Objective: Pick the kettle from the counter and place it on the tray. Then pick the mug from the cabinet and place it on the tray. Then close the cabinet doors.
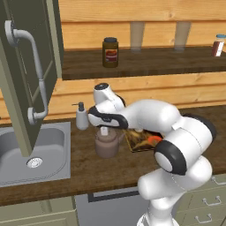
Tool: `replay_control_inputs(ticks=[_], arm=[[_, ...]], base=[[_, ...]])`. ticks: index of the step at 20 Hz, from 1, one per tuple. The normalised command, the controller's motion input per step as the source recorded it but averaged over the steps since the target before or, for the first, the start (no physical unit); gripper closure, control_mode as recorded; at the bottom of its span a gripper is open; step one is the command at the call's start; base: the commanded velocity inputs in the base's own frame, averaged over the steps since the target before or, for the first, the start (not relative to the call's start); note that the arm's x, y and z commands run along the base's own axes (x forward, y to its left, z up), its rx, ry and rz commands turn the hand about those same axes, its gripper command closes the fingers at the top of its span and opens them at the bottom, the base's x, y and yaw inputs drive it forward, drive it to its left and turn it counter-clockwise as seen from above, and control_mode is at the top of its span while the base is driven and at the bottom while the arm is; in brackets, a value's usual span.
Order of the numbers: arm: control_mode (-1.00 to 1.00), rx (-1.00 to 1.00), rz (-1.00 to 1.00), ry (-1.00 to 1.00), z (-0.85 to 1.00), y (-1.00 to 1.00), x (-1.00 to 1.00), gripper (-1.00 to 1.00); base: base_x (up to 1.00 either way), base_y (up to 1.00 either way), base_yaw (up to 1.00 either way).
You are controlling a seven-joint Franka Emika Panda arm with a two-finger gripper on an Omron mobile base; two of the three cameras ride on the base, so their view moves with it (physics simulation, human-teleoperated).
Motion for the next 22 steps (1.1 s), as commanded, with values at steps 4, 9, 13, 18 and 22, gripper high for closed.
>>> replay_control_inputs(ticks=[4,9,13,18,22], arm=[[-1.0,0.0,0.0,0.03,-0.09,0.0,0.0,1.0],[-1.0,0.0,0.0,0.01,-0.04,0.0,0.0,1.0],[-1.0,0.07,-0.01,0.0,-0.03,-0.08,-0.13,1.0],[-1.0,0.14,-0.1,-0.02,0.2,-0.29,-0.41,1.0],[-1.0,0.06,-0.05,-0.07,0.4,-0.34,-0.53,1.0]], base=[[0.0,0.0,0.0],[0.0,0.0,0.0],[0.0,0.0,0.0],[0.0,0.0,0.0],[0.0,0.0,0.0]])
